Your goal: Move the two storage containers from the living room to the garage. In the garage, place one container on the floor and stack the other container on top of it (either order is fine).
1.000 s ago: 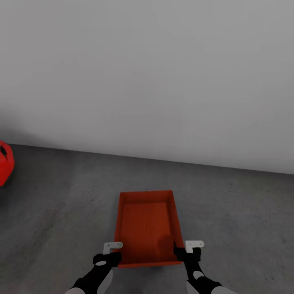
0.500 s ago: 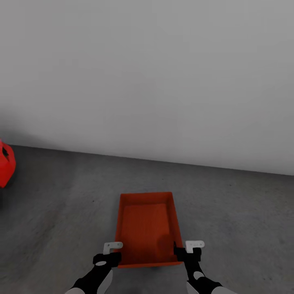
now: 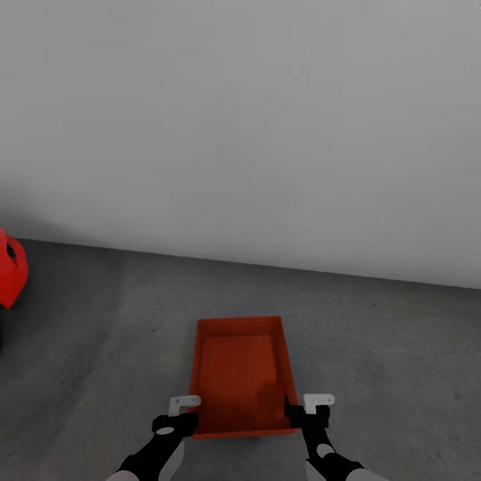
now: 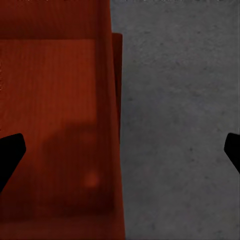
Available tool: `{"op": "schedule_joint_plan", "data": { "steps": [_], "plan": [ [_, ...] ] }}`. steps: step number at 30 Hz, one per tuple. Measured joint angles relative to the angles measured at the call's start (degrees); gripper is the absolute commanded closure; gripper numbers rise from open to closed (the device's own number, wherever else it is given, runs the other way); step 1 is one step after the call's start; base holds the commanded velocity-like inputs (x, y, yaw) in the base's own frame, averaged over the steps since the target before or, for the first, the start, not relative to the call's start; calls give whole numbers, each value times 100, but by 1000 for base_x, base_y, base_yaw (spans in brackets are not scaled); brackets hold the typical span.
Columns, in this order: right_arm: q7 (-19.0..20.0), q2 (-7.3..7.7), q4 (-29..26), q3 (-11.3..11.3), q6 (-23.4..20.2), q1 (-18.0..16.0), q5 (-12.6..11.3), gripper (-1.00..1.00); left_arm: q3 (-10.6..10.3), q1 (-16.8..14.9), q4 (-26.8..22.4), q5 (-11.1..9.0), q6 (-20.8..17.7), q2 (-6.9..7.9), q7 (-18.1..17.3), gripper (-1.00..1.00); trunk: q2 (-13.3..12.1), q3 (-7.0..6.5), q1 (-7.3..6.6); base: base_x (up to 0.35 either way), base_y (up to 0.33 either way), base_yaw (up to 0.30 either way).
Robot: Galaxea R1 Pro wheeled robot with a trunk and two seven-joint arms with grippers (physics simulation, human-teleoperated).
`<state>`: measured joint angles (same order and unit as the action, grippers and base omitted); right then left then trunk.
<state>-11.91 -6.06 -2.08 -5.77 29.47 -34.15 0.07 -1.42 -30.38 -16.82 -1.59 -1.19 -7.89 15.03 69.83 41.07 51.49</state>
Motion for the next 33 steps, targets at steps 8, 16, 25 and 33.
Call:
{"op": "schedule_joint_plan", "data": {
  "steps": [8, 16, 25, 33],
  "plan": [
    [0, 1, 0, 0, 0, 0, 0, -100, 1, 1, 0, 0, 0, 5, 1, -100, -321, -144, -176, 0, 0, 0],
    [12, 6, 0, 0, 0, 0, 0, -100, 1, -1, 0, 0, 0, 6, -1, -100, -642, -287, -352, 0, 0, 0],
    [26, 4, 0, 0, 0, 0, 0, -100, 0, -2, 0, 0, 0, 7, -7, -100, -1003, -449, -549, 0, 0, 0],
    [26, 1, 0, 0, 0, 0, 0, -100, 1, -1, 0, 0, 0, 7, -7, -100, -1324, -593, -725, 0, 0, 0]
  ]
}}
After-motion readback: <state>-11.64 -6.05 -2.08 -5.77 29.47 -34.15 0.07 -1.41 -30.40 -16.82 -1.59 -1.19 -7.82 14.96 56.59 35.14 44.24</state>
